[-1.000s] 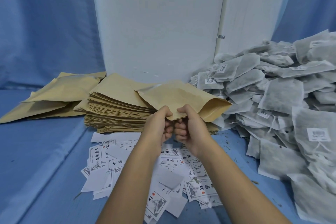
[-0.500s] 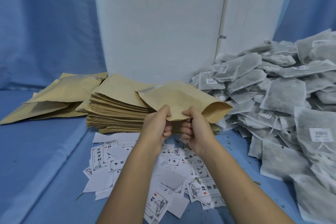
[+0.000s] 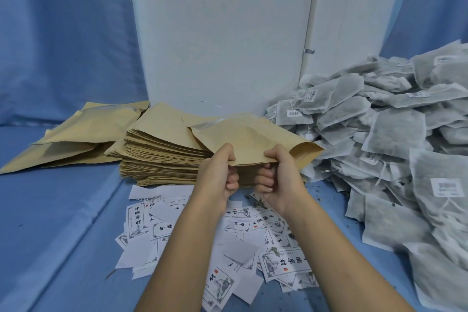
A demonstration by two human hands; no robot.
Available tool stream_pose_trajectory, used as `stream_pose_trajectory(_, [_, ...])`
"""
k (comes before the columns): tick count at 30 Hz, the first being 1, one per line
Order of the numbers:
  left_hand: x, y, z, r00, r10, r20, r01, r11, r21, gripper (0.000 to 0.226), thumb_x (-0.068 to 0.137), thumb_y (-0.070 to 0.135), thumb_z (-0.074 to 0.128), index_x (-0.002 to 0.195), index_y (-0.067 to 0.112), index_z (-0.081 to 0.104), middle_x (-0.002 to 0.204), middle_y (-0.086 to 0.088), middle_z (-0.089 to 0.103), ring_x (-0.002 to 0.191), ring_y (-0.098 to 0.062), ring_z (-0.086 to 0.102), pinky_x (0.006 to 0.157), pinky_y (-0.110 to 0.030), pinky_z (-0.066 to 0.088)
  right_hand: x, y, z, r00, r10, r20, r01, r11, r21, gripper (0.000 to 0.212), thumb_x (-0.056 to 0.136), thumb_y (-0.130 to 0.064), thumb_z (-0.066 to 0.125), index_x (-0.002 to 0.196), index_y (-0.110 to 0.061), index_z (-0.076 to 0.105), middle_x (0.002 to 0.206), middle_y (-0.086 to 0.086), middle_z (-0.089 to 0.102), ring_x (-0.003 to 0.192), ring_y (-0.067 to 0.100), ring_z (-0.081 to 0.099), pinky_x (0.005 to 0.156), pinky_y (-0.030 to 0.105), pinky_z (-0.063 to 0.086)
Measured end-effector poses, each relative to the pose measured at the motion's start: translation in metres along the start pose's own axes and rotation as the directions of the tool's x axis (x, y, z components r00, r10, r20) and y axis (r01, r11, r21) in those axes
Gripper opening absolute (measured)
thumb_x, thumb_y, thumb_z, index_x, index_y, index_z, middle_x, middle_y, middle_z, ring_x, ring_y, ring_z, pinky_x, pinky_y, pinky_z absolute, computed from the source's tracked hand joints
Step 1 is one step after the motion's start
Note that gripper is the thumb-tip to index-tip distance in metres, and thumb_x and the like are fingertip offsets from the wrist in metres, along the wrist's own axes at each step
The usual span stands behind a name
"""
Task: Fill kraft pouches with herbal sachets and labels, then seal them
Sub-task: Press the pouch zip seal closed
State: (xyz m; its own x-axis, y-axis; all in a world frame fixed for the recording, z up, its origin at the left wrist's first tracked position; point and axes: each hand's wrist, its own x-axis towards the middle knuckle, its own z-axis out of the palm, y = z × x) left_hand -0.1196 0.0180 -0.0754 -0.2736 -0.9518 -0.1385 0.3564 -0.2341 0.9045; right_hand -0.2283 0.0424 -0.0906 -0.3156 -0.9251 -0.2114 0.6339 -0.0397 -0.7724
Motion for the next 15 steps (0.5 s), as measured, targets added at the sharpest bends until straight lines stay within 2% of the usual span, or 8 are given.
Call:
stream_pose_trajectory(10, [0.0017,0.0023,-0.0036,1.000,-0.010,-0.022,0.009,1.000,-0.028,0.022,0.080,0.006,0.043,0.067,0.018,0.030,0.043,0.006,0.024,0.036,-0.007,0.020,0.034,-0.016,0.015,0.0006,-0.0048,-0.0042,0.996,-0.046,-0.074,0.045,0.999,-0.019,0.038,0.084,-0.015,0.044,0.050,-0.020,0.028,0.038,-0.008,0.018,0.028,0.007,0.013,0.032,0.014,0.009])
stream_pose_trajectory(12, [0.0011,0.0010,-0.0025,0.997,0.015,-0.070,-0.019,0.998,-0.057,0.022,0.081,0.007,0.044,0.067,0.018,0.030,0.044,0.006,0.025,0.037,-0.007,0.020,0.035,-0.017,0.015,0.0007,-0.0014,-0.0029,0.992,-0.089,-0.088,0.083,0.994,-0.071,0.035,0.084,-0.013,0.043,0.054,-0.020,0.026,0.038,-0.008,0.018,0.029,0.007,0.013,0.032,0.015,0.009])
stream_pose_trajectory(15, [0.0013,-0.0041,0.0041,0.963,0.126,-0.237,-0.153,0.984,-0.095,0.023,0.081,0.010,0.049,0.067,0.018,0.032,0.052,0.003,0.025,0.044,-0.012,0.023,0.039,-0.020,0.017,-0.0005,0.0045,0.0035,0.991,-0.126,-0.047,0.120,0.986,-0.118,0.034,0.084,-0.014,0.043,0.054,-0.019,0.029,0.039,-0.008,0.021,0.030,0.007,0.014,0.032,0.017,0.011])
